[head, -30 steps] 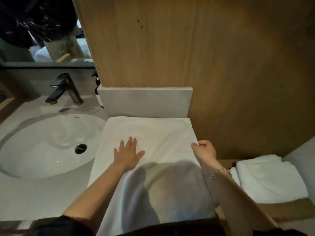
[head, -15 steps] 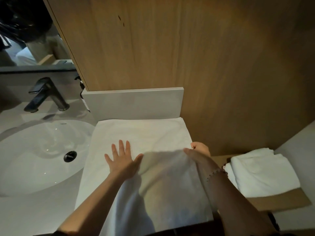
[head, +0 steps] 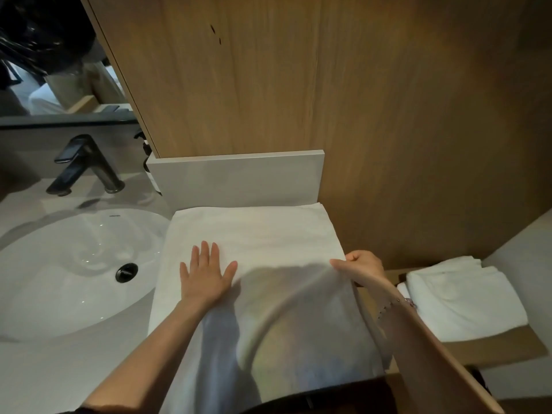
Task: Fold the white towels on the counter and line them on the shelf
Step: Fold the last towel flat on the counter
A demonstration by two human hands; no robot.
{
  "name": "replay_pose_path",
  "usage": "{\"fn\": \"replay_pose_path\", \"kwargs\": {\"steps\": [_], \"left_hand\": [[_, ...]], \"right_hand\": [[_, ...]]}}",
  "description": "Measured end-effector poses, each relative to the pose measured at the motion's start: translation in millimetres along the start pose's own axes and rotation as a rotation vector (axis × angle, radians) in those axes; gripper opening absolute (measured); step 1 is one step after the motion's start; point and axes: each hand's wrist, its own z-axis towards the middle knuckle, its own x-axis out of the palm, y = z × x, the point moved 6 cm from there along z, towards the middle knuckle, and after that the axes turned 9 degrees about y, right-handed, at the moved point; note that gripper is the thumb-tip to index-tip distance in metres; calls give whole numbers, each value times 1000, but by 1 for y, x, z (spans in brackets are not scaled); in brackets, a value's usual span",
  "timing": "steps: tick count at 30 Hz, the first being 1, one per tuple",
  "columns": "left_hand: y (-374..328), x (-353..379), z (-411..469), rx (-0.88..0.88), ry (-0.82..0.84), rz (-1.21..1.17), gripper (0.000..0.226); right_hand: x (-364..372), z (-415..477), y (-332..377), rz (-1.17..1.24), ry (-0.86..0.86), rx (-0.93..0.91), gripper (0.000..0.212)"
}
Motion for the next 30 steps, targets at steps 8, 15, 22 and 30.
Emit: {"fn": "replay_pose_path", "kwargs": {"steps": [8,15,22,30], "left_hand": [[7,7,-4,-10,-29,18,66],[10,8,-1,3,-3,48,69],[8,10,-1,-11,-10,49,69],[9,8,-2,-23,20,81,71]], "right_hand": [[2,-12,-22,2,19,17,43],[7,-26,-27,16,32,-25,43],[11,-79,-57,-32,84,-45,49],[6,-95,-76,97,55,-36,40]]}}
